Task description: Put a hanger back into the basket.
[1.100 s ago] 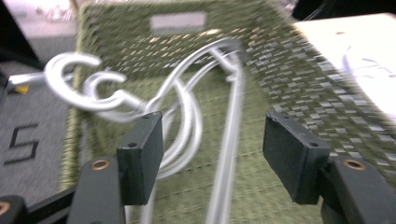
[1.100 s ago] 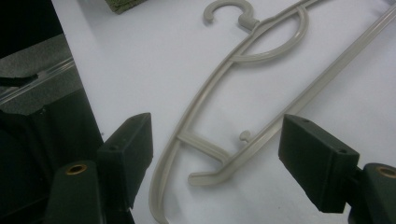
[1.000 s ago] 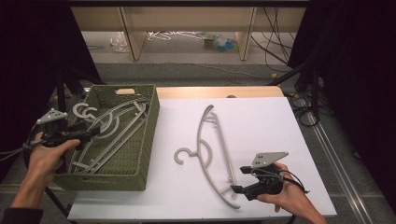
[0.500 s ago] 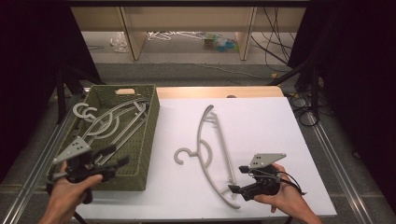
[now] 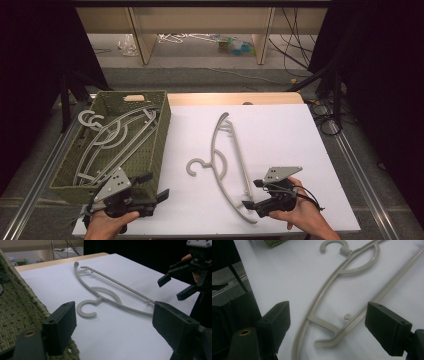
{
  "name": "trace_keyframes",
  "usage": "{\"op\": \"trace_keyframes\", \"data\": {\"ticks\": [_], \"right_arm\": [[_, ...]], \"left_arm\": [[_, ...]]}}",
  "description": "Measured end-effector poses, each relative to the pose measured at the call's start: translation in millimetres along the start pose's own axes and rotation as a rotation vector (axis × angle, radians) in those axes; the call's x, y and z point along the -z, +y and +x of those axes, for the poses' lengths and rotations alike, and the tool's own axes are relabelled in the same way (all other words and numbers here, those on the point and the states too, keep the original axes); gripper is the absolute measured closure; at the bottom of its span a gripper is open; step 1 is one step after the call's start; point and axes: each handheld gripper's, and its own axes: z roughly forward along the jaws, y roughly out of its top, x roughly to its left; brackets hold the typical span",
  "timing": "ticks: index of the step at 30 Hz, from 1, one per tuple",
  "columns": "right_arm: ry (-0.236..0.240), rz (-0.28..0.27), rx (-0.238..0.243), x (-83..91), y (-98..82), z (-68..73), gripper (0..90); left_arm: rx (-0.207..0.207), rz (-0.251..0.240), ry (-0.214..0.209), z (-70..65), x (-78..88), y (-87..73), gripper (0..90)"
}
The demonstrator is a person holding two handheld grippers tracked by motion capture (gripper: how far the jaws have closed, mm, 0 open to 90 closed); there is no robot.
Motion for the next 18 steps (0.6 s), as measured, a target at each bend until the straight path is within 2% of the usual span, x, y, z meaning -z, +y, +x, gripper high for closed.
{"op": "trace_keyframes", "data": {"ticks": [2,3,8,10,12,13,15,16,17,18], "right_arm": [[-0.005,0.002,0.000,-1.3,0.5,0.6,21.1],[-0.005,0.003,-0.006,-2.0,0.8,1.4,20.4],[-0.013,0.014,0.002,-8.7,3.4,5.8,19.5],[-0.023,0.024,0.001,-12.9,4.9,6.4,17.8],[-0.035,0.035,0.002,-18.8,7.0,6.8,17.5],[-0.046,0.019,0.009,-22.8,7.4,7.0,17.6],[-0.054,0.046,-0.001,-28.9,11.1,7.5,17.4],[-0.060,0.040,-0.008,-32.5,11.8,8.4,17.4],[-0.055,0.058,-0.008,-34.6,14.0,8.2,17.6],[-0.060,0.059,0.004,-38.6,15.7,7.0,17.5]], "left_arm": [[0.017,-0.002,0.007,-3.3,-0.8,-4.0,16.4],[0.015,-0.013,-0.005,-3.9,-2.2,-5.9,15.9],[-0.001,-0.011,0.006,-11.9,-4.5,-9.4,15.9],[-0.034,-0.008,0.001,-13.9,-5.0,-10.4,15.9],[-0.047,-0.003,-0.008,-15.3,-4.6,-10.4,16.0],[-0.043,-0.004,-0.011,-16.2,-4.6,-10.3,15.9],[-0.023,-0.016,-0.009,-18.6,-4.7,-11.3,16.0],[-0.034,-0.010,-0.007,-19.1,-3.8,-11.5,16.0],[-0.043,-0.009,-0.009,-19.2,-3.6,-11.6,16.0],[-0.029,-0.010,-0.001,-20.6,-3.2,-12.1,16.1]]}}
